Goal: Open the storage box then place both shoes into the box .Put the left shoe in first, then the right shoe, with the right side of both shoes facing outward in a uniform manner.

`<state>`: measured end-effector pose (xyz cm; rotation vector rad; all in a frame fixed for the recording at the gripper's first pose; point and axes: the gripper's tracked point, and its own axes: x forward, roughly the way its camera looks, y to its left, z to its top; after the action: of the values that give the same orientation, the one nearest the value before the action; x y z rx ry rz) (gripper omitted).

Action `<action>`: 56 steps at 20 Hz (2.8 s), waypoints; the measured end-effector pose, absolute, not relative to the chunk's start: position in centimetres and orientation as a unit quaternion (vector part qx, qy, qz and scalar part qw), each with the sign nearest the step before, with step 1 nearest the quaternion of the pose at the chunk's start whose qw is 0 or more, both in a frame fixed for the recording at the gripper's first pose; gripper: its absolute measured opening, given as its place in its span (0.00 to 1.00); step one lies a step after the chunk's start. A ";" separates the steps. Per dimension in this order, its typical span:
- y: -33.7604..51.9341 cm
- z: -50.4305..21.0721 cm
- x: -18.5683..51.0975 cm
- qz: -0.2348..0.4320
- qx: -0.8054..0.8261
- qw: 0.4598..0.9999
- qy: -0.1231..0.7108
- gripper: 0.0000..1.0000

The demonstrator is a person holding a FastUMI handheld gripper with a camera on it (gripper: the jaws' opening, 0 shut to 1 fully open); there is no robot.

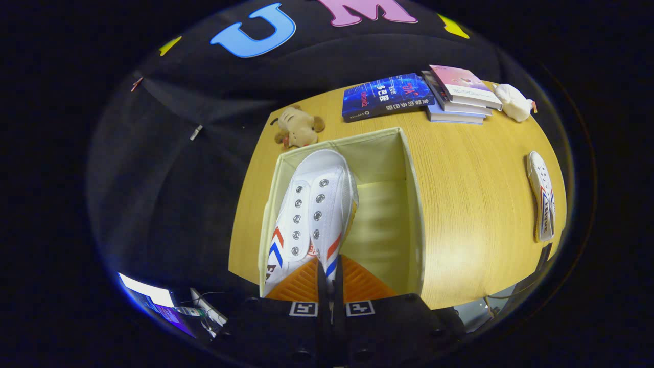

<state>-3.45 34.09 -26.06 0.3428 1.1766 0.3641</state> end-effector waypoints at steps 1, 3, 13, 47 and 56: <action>34.6 -26.9 -3.4 0.168 0.151 0.798 0.558 0.05; 35.3 -28.6 -2.9 0.165 0.122 0.799 0.565 0.05; 38.3 -32.4 -3.8 0.190 0.049 0.795 0.575 0.38; -13.1 -30.9 0.3 0.042 0.038 0.889 0.454 0.99; -15.6 -39.1 0.8 0.044 0.040 0.854 0.517 0.91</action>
<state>0.83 -15.65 -39.06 0.0833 1.0886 0.0922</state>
